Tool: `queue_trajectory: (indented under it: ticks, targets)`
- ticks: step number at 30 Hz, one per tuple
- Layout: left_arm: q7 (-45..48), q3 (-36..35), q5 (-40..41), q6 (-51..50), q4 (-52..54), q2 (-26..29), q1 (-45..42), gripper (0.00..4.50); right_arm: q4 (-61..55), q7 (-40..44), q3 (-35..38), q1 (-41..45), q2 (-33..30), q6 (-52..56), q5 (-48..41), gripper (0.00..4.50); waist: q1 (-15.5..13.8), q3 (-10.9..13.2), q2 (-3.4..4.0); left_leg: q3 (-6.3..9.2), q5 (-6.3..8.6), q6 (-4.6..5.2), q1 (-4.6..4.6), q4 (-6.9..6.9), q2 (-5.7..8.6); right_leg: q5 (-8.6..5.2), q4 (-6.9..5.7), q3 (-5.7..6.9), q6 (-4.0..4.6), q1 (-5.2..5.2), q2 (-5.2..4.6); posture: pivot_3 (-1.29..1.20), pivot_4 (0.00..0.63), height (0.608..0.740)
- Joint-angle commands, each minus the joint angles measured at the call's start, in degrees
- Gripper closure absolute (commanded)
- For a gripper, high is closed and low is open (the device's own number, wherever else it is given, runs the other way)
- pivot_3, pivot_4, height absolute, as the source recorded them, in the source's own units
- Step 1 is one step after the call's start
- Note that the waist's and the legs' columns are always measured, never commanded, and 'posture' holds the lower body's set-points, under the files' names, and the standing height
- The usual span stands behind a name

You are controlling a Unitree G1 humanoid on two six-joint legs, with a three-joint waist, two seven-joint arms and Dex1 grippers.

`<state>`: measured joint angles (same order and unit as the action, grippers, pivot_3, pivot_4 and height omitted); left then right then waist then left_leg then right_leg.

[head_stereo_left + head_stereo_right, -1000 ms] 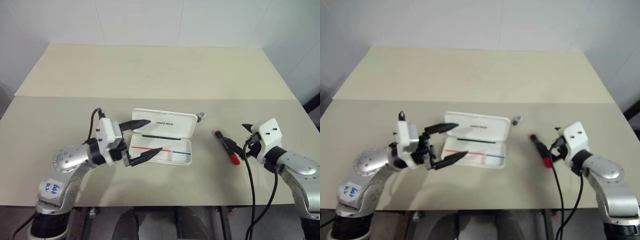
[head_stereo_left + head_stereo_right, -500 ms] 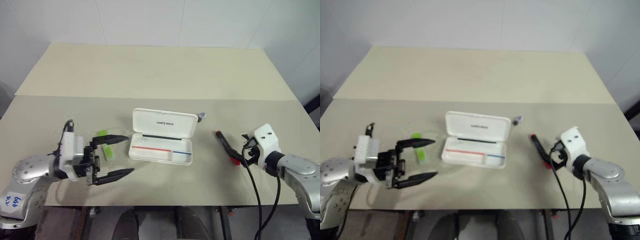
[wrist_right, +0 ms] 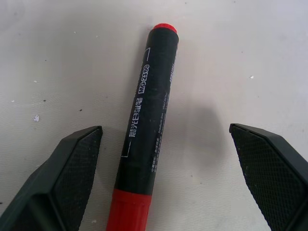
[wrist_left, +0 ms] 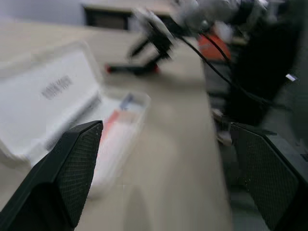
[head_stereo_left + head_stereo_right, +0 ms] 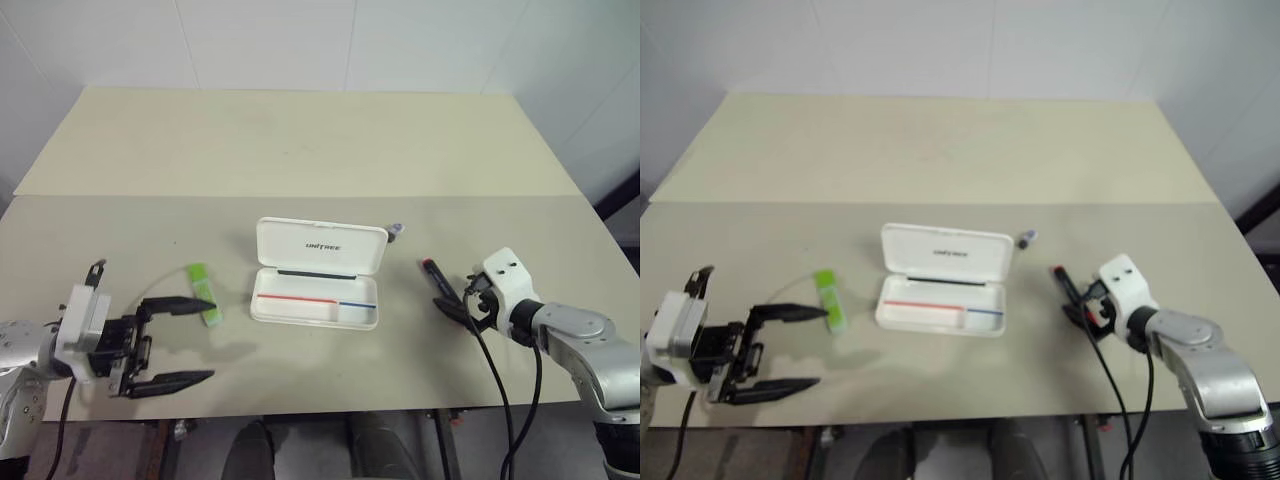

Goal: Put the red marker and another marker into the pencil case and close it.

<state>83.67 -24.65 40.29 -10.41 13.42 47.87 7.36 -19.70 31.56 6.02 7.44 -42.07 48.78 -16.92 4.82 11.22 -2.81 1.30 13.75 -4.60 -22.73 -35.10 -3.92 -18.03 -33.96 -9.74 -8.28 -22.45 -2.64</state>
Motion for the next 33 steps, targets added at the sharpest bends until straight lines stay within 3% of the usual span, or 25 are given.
queue_trajectory:
  ticks: [1,12,14,19,24,25,33]
  targets:
    - [1.7,-1.8,-0.1,3.4,-1.6,0.5,-1.2,0.04,3.4,-1.4,-2.8,-0.4,-0.5,3.4,2.2,0.00,0.1,-0.1,-0.17,-0.01,0.00,0.00,0.01,0.00,-0.02,0.02,0.03,0.00,0.10,0.02,0.00,0.00,0.150,0.740]
    - [-0.8,-3.8,2.4,3.2,-1.5,-0.5,-3.0,0.04,7.0,-1.1,-8.2,2.9,-2.8,12.6,2.6,0.00,0.0,-0.7,-1.00,-0.20,0.02,-0.01,0.04,0.08,-0.13,0.02,0.15,-0.03,0.72,0.03,-0.02,0.00,0.150,0.740]
    - [-1.5,-4.0,2.9,3.2,-1.4,-1.0,-3.7,0.00,6.9,-1.2,-8.3,2.9,-2.8,12.9,2.6,0.62,-0.1,-0.8,-1.22,-0.21,0.02,-0.02,0.05,0.07,-0.13,0.00,0.18,-0.03,0.80,0.06,-0.03,0.00,0.150,0.740]
    - [-2.2,-4.1,3.6,3.9,-2.0,-2.2,-5.1,0.00,5.6,-1.3,-8.8,3.2,-3.0,15.5,1.6,2.23,-0.4,-0.9,-1.39,-0.29,0.03,-0.02,0.13,0.06,-0.13,-0.04,0.33,-0.02,2.18,0.23,-0.03,0.00,0.150,0.740]
    - [-1.7,-4.6,5.2,3.8,-2.9,-2.8,-5.8,0.00,4.5,-1.3,-9.0,2.9,-3.0,15.7,1.1,3.76,-0.4,-1.0,-1.45,-0.34,0.20,-0.12,0.37,0.06,-0.13,-0.02,0.82,0.00,2.70,0.75,-0.07,0.00,0.150,0.740]
    - [-1.6,-4.7,5.5,4.0,-3.2,-2.9,-6.1,0.00,4.6,-1.2,-9.0,3.1,-2.8,15.6,1.0,3.92,-0.4,-1.0,-1.45,-0.34,0.21,-0.12,0.37,0.06,-0.13,0.01,0.95,0.00,2.75,0.81,-0.07,0.00,0.150,0.740]
    - [-0.7,-5.8,6.1,5.6,-7.0,-3.8,-8.3,0.00,4.5,-0.4,-6.9,4.7,-2.6,13.3,0.2,3.92,-0.2,-1.0,-1.44,-0.39,0.19,0.02,0.37,0.08,-0.14,0.03,1.03,0.01,2.80,0.80,-0.07,0.00,0.150,0.740]
